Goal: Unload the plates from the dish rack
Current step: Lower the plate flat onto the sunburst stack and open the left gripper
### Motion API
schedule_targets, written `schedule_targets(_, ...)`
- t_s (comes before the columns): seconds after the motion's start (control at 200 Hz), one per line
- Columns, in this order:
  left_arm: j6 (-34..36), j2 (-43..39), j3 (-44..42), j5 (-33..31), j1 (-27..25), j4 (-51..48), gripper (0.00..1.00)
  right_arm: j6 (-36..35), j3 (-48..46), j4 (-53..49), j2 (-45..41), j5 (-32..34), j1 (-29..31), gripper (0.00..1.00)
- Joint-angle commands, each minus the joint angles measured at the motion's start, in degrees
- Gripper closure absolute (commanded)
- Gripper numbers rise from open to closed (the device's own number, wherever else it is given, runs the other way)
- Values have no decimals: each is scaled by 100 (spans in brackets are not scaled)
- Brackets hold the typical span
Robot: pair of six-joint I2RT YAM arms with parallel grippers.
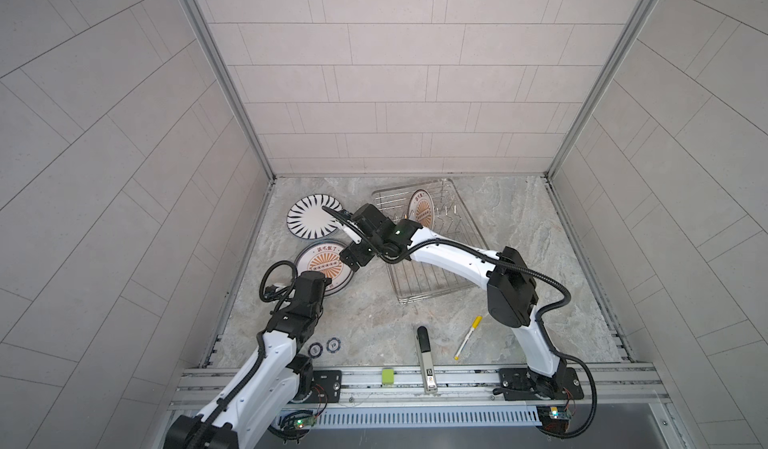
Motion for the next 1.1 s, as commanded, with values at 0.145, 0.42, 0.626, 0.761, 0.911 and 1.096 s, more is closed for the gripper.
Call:
schedule_targets(0.145,135,20,20,-274,37,-80,47,-97,52,-154,-30,223,71,7)
schedule_targets(0.42,452,9,198,-352,38,-254,26,-91,-143,-41,-203,362,73,8)
schedule_targets(0.626,518,-357,193,-485,32,-580,26,-75,-408,91,-448,645,73,8)
schedule_targets(0.761,568,-715,347,-667,34,-836,11,-43,-765,374,-788,635,74,8)
schedule_targets(0.911,798,-1082,362,-693,34,-722,0,78,-1403,828,-1386,916,73,8)
schedule_targets(1.096,1733,-1175,280,15,-32,504,0,195,-2422,1495,-2281,1381,57,7)
